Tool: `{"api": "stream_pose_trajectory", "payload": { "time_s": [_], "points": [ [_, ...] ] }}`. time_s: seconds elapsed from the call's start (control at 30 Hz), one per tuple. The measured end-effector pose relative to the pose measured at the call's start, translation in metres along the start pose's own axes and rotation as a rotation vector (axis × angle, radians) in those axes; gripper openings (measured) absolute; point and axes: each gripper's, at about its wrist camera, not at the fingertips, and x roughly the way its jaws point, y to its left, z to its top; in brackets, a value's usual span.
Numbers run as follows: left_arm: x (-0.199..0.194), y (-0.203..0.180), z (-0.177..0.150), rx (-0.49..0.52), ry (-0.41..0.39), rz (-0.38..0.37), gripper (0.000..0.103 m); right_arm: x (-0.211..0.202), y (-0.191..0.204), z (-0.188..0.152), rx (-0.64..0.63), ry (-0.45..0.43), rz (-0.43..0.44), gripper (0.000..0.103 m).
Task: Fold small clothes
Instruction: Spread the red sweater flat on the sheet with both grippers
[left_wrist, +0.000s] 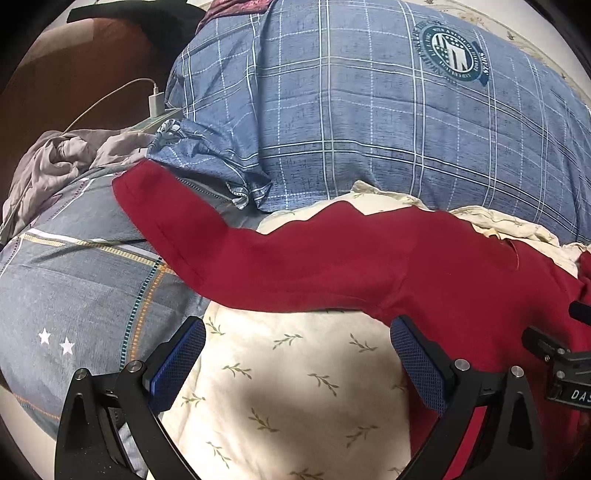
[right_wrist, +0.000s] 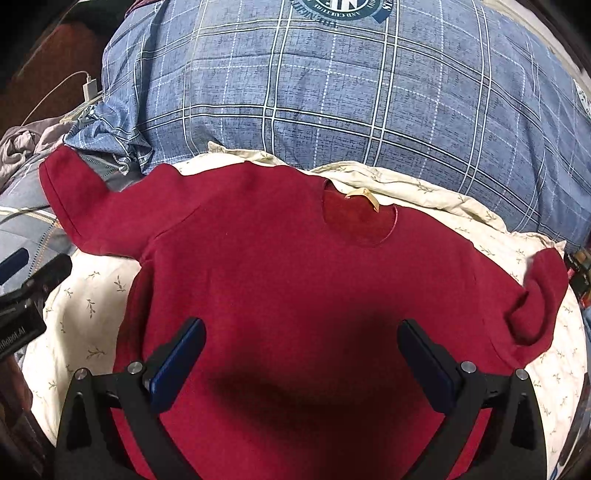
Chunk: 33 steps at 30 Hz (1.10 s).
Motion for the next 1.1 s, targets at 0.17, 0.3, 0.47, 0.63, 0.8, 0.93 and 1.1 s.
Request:
{"api": "stream_pose_trajectory", "payload": {
  "time_s": [0.17,0.3,0.47,0.63,0.8,0.93,1.1],
  "points": [
    [0.009,0.007,0.001,-0.015,0.007,0.009,0.100,0.010,0.004,-0.002,-0.011,0.013,0.025,0.103],
    [0.012,0.015,0.002,-0.015,0.006,0.014,0.100,0.015,0.006,-0.005,-0.024,0.012,0.025,0.103],
    [0.021,0.032,0.008,-0.028,0.015,0.052,0.100,0.018,0.001,-0.006,-0.004,0.016,0.033,0.103],
    [0.025,0.043,0.015,-0.063,0.008,0.070,0.100,0.023,0.002,-0.007,0.005,0.034,0.039,0.103],
    [0.027,0.046,0.015,-0.069,0.003,0.068,0.100,0.024,0.005,-0.009,-0.004,0.040,0.049,0.103],
    [0.028,0.050,0.014,-0.067,0.006,0.071,0.100,0.024,0.006,-0.010,-0.006,0.043,0.058,0.103],
    [0.034,0.059,0.022,-0.075,0.014,0.097,0.100,0.025,0.005,-0.010,0.002,0.047,0.067,0.103]
  ]
}}
